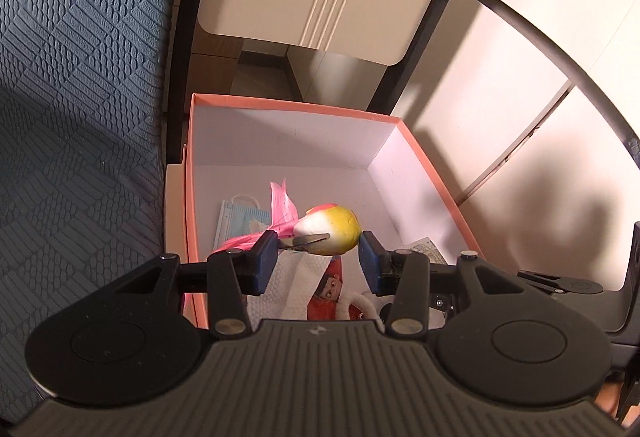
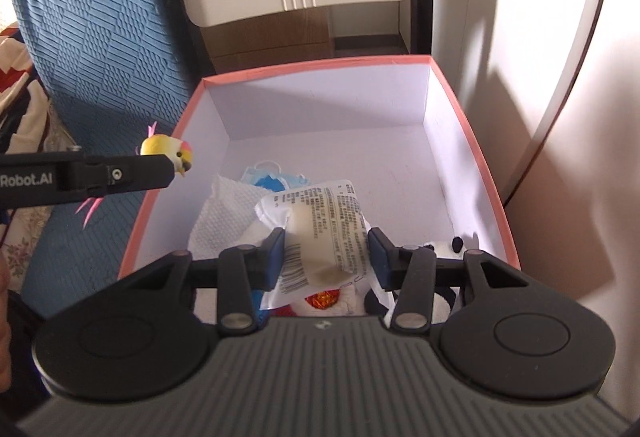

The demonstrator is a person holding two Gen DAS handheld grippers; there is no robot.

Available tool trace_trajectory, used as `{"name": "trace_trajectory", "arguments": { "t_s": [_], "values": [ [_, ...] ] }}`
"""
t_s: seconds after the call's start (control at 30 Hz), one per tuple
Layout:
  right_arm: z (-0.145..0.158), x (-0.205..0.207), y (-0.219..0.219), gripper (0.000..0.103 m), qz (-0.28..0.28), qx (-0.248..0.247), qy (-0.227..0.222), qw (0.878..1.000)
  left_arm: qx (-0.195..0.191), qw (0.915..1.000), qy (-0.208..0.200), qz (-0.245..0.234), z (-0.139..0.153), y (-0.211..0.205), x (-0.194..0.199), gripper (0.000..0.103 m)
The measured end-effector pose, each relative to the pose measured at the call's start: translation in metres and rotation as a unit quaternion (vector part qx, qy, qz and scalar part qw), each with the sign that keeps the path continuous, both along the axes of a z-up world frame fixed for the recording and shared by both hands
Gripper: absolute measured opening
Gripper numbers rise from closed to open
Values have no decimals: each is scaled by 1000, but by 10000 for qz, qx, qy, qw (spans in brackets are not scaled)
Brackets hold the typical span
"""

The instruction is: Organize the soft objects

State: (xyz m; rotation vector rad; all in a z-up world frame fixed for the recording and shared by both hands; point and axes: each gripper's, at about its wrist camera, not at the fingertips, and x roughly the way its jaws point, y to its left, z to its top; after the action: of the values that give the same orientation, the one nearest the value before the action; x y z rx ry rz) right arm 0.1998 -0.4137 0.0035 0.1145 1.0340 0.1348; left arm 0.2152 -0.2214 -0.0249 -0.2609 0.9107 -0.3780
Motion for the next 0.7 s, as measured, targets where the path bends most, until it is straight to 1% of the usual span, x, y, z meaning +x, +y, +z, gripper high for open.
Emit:
{"name": "trace_trajectory", "arguments": {
  "t_s": [0.03,0.07,0.1,0.13,0.17,0.2,0.3,0.37,0.5,0.7],
  "values": [
    [-3,0,-1,50,-30,-5,42,10000,25,10000,1,3,0,0,1,58],
    [-4,0,-2,53,-58,4,79,10000,58,10000,19,33,2,-1,1,70],
    [-6,0,-4,55,-88,21,90,9999,100,9999,23,74,3,-1,2,75],
    [-6,0,-4,57,-111,37,100,9999,182,9998,-24,69,6,-1,1,78],
    [-6,1,-5,61,-72,94,87,9999,281,9996,-90,29,10,-2,0,78],
    [-6,1,-6,61,-87,105,99,9999,308,9994,-146,12,16,-3,-2,78],
    [1,1,-9,61,-154,147,6,9998,152,9996,-242,33,32,1,-5,78],
    [9,1,-10,61,-213,152,-82,9996,143,9992,-376,34,46,5,-8,79],
    [35,-2,-9,61,-254,248,-402,9986,120,9974,-701,70,77,16,-18,80],
    [84,-14,-1,61,-202,383,-916,9949,98,9930,-1178,68,123,31,-43,81]
  ]
}}
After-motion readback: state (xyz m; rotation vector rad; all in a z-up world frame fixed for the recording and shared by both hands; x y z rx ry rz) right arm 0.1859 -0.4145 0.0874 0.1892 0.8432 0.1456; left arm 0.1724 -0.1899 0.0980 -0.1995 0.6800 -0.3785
